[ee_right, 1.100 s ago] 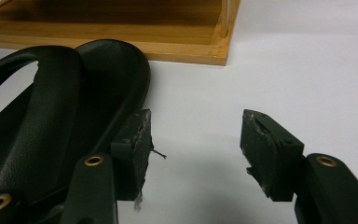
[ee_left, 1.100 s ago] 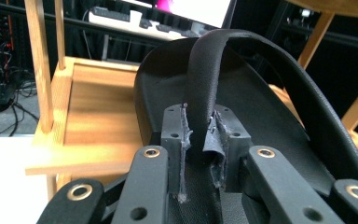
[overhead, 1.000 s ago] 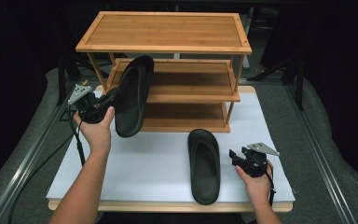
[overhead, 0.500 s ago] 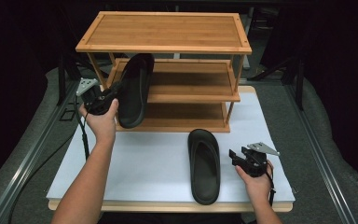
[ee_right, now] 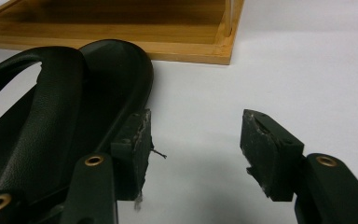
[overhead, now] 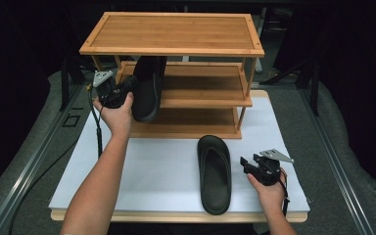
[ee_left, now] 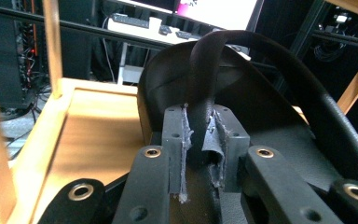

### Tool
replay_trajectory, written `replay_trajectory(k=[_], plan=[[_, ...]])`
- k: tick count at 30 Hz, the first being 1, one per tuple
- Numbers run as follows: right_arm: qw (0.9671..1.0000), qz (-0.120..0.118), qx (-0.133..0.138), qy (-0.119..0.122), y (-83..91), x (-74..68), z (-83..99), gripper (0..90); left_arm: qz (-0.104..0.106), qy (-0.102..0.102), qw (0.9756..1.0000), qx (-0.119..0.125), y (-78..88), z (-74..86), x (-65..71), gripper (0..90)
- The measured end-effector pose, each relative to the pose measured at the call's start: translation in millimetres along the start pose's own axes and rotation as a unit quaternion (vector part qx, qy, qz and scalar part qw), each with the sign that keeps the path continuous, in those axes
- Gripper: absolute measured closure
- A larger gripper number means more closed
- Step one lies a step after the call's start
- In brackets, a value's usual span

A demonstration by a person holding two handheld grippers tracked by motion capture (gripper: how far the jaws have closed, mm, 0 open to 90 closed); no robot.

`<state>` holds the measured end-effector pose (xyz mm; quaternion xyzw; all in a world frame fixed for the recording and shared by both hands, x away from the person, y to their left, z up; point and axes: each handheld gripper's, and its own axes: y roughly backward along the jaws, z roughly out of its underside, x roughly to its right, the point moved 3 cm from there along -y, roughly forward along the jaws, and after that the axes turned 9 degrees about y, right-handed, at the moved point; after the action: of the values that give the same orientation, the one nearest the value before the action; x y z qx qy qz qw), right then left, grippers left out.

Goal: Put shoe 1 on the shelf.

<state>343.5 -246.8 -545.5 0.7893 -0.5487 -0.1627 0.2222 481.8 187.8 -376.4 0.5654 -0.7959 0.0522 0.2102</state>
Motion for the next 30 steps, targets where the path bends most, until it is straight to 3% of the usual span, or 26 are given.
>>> replay_trajectory(k=[7,10,12,14,16,23,30], plan=[[1.0,0.0,0.006,-0.004,0.4,0.0,-0.2,43.1,-0.003,-0.008,1.0,0.004,-21.3,-10.6,7.5,76.8],[1.0,0.003,0.006,-0.004,0.1,0.6,-0.2,43.2,-0.005,-0.007,1.0,0.003,-29.2,-10.9,7.4,76.8],[0.9999,-0.009,0.003,-0.004,0.4,0.7,0.0,43.2,-0.007,-0.008,0.9999,-0.002,-31.5,-10.4,7.5,76.8],[1.0,0.005,0.001,-0.004,0.2,0.2,-0.1,43.2,-0.009,-0.012,0.9999,-0.002,-37.0,-8.3,8.4,76.6],[1.0,-0.005,0.004,-0.005,0.5,0.1,-0.1,43.2,-0.012,-0.018,0.9997,-0.006,-40.0,-6.0,8.7,76.6],[0.9999,-0.009,0.005,-0.005,0.8,0.2,0.0,43.1,-0.014,-0.015,0.9996,-0.021,-47.8,-0.3,6.4,76.3],[0.9999,-0.013,0.005,-0.005,0.6,-2.0,-0.1,43.1,-0.029,0.006,0.9992,-0.028,-55.1,2.0,2.2,76.0]])
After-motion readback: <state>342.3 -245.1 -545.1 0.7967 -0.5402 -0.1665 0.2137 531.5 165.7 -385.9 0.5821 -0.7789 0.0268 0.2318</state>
